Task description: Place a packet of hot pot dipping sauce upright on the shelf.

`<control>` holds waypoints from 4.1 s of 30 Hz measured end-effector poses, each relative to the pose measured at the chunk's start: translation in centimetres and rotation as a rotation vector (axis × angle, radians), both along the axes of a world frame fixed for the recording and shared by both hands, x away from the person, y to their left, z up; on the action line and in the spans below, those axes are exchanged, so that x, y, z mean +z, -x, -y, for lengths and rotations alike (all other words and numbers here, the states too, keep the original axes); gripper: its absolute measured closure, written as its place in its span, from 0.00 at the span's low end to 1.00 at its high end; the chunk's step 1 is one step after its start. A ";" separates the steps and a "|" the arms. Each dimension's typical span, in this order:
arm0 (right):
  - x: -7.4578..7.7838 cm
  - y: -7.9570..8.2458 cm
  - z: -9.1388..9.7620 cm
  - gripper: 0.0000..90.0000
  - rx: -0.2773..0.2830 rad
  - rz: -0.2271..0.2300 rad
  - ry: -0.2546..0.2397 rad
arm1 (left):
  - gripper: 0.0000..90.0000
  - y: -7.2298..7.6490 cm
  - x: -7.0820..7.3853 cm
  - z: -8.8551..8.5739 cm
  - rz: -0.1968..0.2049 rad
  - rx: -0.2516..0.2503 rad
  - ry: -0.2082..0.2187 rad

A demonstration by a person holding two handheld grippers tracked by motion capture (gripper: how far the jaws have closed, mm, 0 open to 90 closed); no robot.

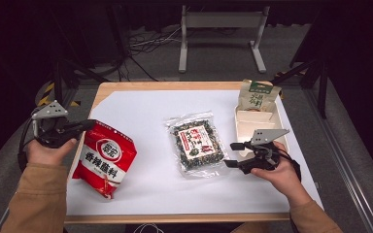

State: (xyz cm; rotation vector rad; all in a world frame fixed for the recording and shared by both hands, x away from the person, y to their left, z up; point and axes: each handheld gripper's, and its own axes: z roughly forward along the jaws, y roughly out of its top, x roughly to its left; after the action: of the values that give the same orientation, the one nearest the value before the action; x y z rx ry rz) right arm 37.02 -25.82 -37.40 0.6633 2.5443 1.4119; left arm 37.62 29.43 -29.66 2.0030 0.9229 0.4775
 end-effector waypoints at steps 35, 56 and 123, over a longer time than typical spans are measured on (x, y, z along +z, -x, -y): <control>1.6 1.1 -0.1 0.36 0.009 0.047 -0.015 | 1.00 4.3 4.6 8.9 0.212 -0.303 0.096; 4.6 3.2 -2.2 0.35 0.032 0.122 -0.084 | 1.00 5.9 5.3 16.5 0.219 -0.494 0.137; 9.1 1.7 -2.0 0.99 0.221 0.158 0.043 | 0.61 5.1 3.8 17.0 0.213 -0.478 0.187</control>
State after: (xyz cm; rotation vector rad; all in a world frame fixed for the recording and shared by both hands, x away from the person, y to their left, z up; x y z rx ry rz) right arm 35.29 -23.83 -28.30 0.2579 2.5756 1.4063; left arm 32.50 12.47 -25.90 1.8758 0.3260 0.3121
